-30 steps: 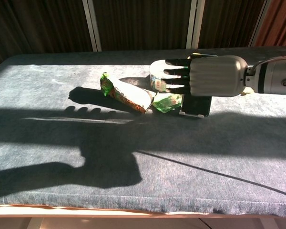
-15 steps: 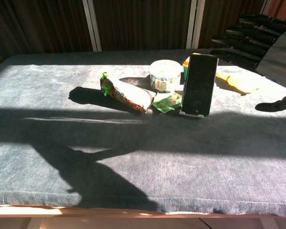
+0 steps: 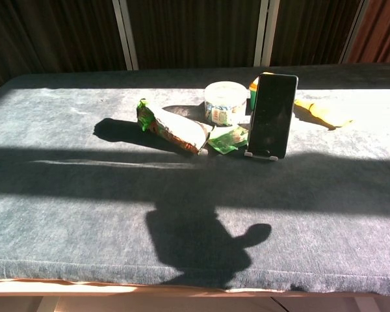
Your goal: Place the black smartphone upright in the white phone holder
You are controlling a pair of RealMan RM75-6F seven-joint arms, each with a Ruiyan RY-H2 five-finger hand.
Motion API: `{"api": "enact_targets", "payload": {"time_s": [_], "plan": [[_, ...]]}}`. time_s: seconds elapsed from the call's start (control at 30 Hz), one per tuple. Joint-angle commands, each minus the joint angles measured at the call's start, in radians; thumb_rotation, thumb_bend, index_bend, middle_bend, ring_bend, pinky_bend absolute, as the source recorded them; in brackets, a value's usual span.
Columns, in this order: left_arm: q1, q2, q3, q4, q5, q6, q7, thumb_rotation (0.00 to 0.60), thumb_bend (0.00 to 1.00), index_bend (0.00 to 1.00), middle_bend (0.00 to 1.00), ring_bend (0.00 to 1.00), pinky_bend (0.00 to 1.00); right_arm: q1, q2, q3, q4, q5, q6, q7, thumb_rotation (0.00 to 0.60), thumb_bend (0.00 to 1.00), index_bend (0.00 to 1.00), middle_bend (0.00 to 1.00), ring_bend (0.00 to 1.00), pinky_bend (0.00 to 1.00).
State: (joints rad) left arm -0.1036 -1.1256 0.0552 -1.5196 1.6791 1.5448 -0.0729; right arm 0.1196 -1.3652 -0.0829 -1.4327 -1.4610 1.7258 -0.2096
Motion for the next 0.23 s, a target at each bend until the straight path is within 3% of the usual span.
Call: {"api": "enact_targets", "payload": {"time_s": [0.03,0.23], "plan": [[0.002,-0.002,-0.005,-0.005,-0.014,-0.008,0.011,0.6,0.4,0.0,0.0,0.0,0.0,-0.028,-0.013,0.021,0.058,0.028,-0.053,0.03,0.6,0.18,0.0,0.0,0.0,0.0],[0.004,0.0,-0.01,-0.007,-0.017,-0.001,0.007,0.6,0.4,0.0,0.0,0.0,0.0,-0.028,0.006,0.04,0.049,-0.004,-0.065,0.021,0.6,0.18,0.0,0.0,0.0,0.0]]}}
